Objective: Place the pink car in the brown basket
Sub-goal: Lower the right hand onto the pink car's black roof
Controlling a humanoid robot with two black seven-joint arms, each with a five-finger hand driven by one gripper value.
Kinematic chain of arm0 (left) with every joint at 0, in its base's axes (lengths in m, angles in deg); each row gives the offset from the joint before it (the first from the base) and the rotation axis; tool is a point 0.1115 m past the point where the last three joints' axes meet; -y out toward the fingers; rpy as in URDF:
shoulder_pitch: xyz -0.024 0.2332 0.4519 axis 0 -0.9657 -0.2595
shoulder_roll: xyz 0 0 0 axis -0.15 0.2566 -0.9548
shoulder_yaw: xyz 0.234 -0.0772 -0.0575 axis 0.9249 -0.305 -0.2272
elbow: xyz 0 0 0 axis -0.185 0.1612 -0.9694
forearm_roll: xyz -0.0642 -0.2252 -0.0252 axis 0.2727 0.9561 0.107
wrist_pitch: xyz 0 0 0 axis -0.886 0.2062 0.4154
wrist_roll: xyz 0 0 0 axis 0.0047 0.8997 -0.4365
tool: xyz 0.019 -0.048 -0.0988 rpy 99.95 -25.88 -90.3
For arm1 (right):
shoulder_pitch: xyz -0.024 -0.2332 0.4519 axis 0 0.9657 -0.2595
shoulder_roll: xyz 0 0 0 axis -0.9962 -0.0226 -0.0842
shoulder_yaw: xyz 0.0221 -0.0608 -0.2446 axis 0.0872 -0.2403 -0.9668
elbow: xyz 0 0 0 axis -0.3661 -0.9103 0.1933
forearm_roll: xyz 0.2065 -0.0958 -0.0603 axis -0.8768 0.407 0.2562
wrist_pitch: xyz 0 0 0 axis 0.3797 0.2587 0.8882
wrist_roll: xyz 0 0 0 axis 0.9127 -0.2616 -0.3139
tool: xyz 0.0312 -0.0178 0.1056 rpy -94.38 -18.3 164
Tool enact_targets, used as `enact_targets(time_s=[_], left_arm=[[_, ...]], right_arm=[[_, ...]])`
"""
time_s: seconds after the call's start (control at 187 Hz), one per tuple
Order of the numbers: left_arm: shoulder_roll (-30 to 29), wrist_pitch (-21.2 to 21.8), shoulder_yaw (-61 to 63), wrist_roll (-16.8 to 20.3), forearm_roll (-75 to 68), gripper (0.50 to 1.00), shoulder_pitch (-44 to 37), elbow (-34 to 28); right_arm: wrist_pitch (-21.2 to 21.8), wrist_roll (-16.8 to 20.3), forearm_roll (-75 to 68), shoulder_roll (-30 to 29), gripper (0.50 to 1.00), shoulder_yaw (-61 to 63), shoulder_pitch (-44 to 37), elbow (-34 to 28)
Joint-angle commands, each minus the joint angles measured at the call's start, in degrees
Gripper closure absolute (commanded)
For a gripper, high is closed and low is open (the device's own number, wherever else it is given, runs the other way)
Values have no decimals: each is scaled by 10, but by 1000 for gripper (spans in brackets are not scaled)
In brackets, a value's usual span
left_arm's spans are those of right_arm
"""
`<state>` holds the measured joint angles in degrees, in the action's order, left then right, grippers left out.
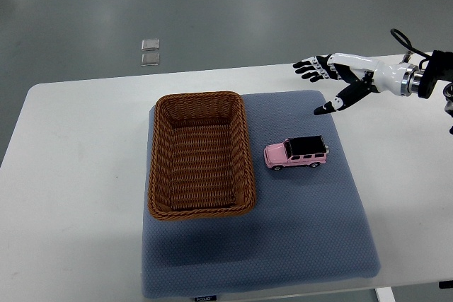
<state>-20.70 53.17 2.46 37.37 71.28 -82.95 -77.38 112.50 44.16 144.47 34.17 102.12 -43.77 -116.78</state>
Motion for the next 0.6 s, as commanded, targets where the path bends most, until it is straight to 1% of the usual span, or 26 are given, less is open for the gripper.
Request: enact_targets(time_s=[0.0, 0.102, 0.358, 0.593], left_arm=[[0, 0, 0, 0, 0, 500, 0, 0], [0, 0, 0, 0, 0, 500, 0, 0], [0, 0, 0, 0, 0, 500, 0, 0], [0, 0, 0, 0, 0, 500, 0, 0]], right_arm=[[6, -1, 40, 12, 576, -30, -8, -23], [1, -2, 72, 14, 576, -54, -9, -42], [-4, -2, 96, 10, 576, -57, -2, -57], [-60, -2, 105, 2, 576, -101, 6, -57]])
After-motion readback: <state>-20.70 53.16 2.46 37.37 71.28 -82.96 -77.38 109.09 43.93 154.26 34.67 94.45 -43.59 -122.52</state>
